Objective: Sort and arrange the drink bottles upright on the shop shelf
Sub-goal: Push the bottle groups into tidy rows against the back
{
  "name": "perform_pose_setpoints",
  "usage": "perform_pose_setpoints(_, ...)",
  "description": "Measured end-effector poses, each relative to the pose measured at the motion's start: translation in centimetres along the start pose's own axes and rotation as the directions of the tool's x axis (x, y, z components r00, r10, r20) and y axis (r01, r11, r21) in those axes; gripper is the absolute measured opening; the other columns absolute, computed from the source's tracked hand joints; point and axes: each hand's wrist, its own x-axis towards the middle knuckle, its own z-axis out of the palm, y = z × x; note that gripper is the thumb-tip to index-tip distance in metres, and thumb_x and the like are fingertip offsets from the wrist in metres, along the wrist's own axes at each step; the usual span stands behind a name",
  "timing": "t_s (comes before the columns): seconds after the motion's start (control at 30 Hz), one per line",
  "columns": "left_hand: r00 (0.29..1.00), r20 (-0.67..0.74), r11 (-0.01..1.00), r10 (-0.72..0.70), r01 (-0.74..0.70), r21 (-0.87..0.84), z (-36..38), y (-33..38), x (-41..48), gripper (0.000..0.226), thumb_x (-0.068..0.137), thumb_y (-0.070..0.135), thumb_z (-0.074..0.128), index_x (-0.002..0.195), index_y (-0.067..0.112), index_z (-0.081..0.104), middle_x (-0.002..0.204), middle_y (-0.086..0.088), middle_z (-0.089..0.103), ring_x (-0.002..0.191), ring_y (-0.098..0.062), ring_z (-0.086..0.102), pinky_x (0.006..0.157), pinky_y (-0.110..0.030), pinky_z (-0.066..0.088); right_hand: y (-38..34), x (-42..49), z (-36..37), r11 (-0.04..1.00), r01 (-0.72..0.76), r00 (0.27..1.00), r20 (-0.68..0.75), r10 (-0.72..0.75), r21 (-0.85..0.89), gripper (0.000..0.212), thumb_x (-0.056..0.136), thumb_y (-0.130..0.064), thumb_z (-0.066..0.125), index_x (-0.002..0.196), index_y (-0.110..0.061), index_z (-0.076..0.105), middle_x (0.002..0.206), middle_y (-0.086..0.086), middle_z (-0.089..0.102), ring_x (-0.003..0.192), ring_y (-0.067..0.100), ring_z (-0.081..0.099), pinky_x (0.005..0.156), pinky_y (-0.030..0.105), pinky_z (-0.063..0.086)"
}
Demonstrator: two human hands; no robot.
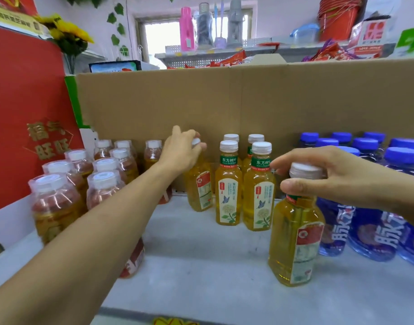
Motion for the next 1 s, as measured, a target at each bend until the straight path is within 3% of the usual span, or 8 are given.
perform_pose_setpoints(0.13,0.995,-0.049,0.982,0.090,-0.081,0.172,-2.4,0.5,-1.1,0.034,0.087,0.049,0.069,0.095,0.016,0.063,0.102,-0.002,0.052,0.092,-0.023,0.052,0.074,-0.033,0.037,0.5,0.3,0.0,0.999,-0.017,1.000,0.013,0.018,-0.034,0.033,0.080,-0.046,0.070,0.112,-0.051,0.061,0.107,-0.031,0.064,0.096,-0.007,0.064,0.067,0.019,0.055)
perform_pose_setpoints(0.23,0.993,-0.046,0.973,0.110,-0.098,0.210,-3.6,1.6,-1.6,0.026,0.084,0.041,0.071,0.085,0.017,0.060,0.092,0.000,0.058,0.088,-0.024,0.057,0.070,-0.034,0.042,0.8,0.5,-0.2,0.997,-0.038,0.999,0.022,0.040,-0.065,0.040,0.085,-0.020,0.067,0.112,-0.048,0.061,0.107,-0.026,0.065,0.096,-0.009,0.063,0.067,0.019,0.055)
perform_pose_setpoints(0.4,0.981,0.107,0.957,0.159,-0.180,0.228,-4.0,4.0,-2.9,0.017,0.089,0.039,0.065,0.080,0.025,0.064,0.085,0.004,0.066,0.075,-0.014,0.060,0.060,-0.029,0.047,0.8,0.6,-0.3,0.992,-0.055,0.998,0.036,0.059,-0.111,0.042,0.083,-0.023,0.065,0.117,-0.047,0.058,0.110,-0.023,0.063,0.095,-0.011,0.062,0.065,0.019,0.055)
perform_pose_setpoints(0.53,0.970,0.040,0.856,0.238,-0.229,0.464,-2.4,6.6,-4.1,0.048,0.094,0.057,0.048,0.067,0.019,0.056,0.062,0.005,0.054,0.056,-0.011,0.049,0.047,-0.024,0.029,0.9,0.5,-0.1,0.995,-0.028,0.999,-0.024,0.026,-0.099,0.049,0.080,-0.034,0.072,0.124,-0.046,0.052,0.112,-0.023,0.061,0.093,-0.011,0.062,0.062,0.013,0.054)
perform_pose_setpoints(0.67,0.979,-0.004,0.809,0.206,-0.168,0.563,-2.1,7.5,-4.7,0.070,0.094,0.072,0.030,0.059,0.016,0.055,0.058,0.002,0.054,0.054,-0.014,0.052,0.048,-0.025,0.030,1.0,0.2,0.5,0.997,-0.031,0.995,-0.101,0.023,-0.074,0.049,0.079,-0.039,0.074,0.122,-0.043,0.052,0.109,-0.019,0.062,0.090,-0.008,0.064,0.060,0.017,0.056)
perform_pose_setpoints(0.77,0.984,0.027,0.884,0.177,-0.171,0.436,-2.1,7.1,-5.3,0.075,0.091,0.079,0.024,0.072,0.016,0.061,0.066,0.003,0.061,0.062,-0.015,0.059,0.051,-0.027,0.039,1.3,-0.2,1.5,0.999,-0.040,0.983,-0.181,0.036,-0.019,0.051,0.081,-0.038,0.075,0.126,-0.039,0.050,0.103,-0.019,0.063,0.087,-0.011,0.064,0.057,0.013,0.053)
perform_pose_setpoints(0.87,0.987,0.044,0.988,0.151,-0.152,0.015,-2.2,5.2,-7.3,0.061,0.089,0.078,0.035,0.111,0.025,0.055,0.103,0.011,0.061,0.090,-0.011,0.061,0.070,-0.034,0.053,1.5,-1.5,2.6,0.996,-0.073,0.970,-0.229,0.083,0.053,0.061,0.074,-0.054,0.070,0.127,-0.044,0.042,0.105,-0.025,0.059,0.091,-0.019,0.058,0.058,0.008,0.050)
perform_pose_setpoints(1.0,0.966,0.251,0.855,0.060,0.080,-0.512,-0.7,1.1,-12.0,0.071,0.076,0.066,0.068,0.133,0.039,0.038,0.118,0.022,0.057,0.103,-0.001,0.059,0.082,-0.023,0.052,3.7,-4.4,6.2,0.944,-0.180,0.961,-0.156,0.228,0.277,0.081,0.059,-0.062,0.070,0.130,-0.046,0.033,0.113,-0.027,0.057,0.102,-0.004,0.061,0.082,0.023,0.054)
